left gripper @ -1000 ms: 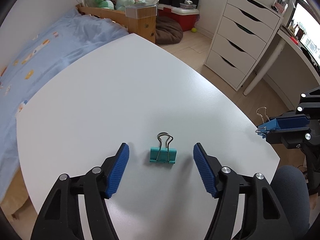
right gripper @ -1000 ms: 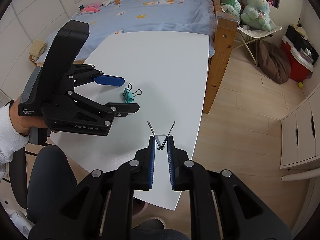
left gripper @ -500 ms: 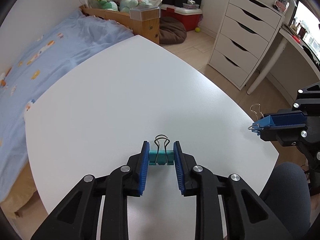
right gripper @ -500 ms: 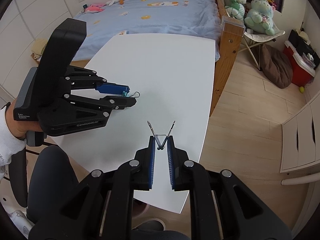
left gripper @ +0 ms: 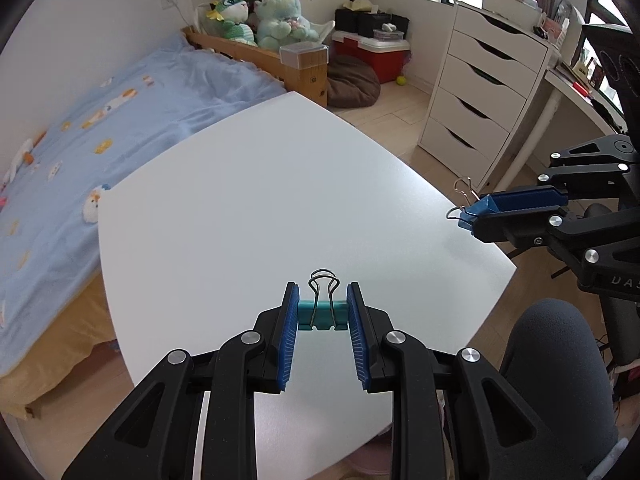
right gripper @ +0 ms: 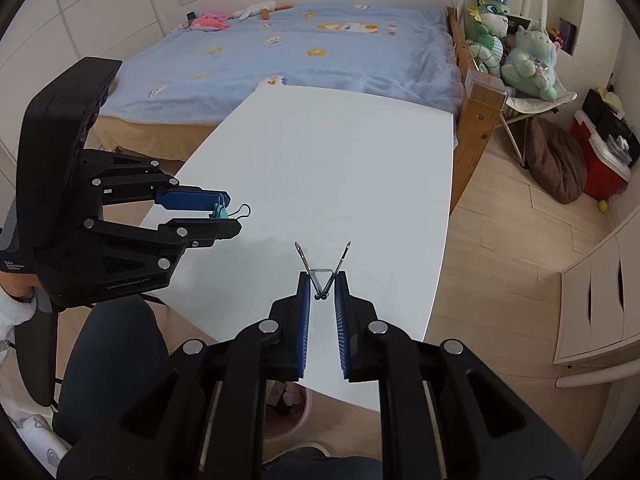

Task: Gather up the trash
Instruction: 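Carry the teal clip to the wastebasket and open the left tool while the right tool carries the blue clip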

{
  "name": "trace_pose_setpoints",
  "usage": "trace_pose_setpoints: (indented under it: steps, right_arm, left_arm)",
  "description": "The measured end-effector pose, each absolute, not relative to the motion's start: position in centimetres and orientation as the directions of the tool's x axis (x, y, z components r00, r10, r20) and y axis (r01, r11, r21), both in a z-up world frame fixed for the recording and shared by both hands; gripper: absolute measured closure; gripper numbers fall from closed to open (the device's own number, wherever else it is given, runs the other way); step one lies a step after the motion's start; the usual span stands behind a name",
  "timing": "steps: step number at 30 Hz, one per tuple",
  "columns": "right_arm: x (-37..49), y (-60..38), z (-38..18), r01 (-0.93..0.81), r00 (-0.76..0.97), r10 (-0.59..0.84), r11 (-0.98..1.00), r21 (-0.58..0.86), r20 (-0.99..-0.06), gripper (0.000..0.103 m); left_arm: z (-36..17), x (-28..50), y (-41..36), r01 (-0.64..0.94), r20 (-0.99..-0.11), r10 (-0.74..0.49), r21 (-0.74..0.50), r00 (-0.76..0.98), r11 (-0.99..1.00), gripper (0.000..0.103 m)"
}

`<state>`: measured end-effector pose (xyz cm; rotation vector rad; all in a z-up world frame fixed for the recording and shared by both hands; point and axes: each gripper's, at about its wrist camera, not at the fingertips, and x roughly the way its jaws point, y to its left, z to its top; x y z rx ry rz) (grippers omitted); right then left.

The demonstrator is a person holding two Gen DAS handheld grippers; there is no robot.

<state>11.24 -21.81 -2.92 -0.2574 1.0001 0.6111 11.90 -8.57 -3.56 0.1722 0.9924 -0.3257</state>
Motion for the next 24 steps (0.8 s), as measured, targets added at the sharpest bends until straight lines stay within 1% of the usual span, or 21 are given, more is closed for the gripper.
trace_pose_setpoints:
  steps: [12, 20, 24]
  right_arm:
    - [6.2, -20.6, -1.4, -0.644, 0.404, 0.407, 0.763, 0.061, -0.819, 0.091]
    - [2.5, -20.8, -0.7, -0.664, 0.412, 0.439, 0.745, 0.066, -0.798, 0.091]
    - [1.0, -21.1, -1.0, -0.670, 0.398, 0.457, 0.737, 0.089, -0.795, 0.091]
  left_arm:
    - [0.2, 4.8, -7.3, 0.331, -0.775, -0.222, -0.018, 0.591, 0.943, 0.079]
    - [0.4, 1.1, -8.1, 0.353, -0.762, -0.244, -0.021, 0.600, 0.935, 0.079]
    - [0.1, -0.6, -8.2, 0.353, -0.758, -0.260, -0.042, 0.598, 0.935, 0.079]
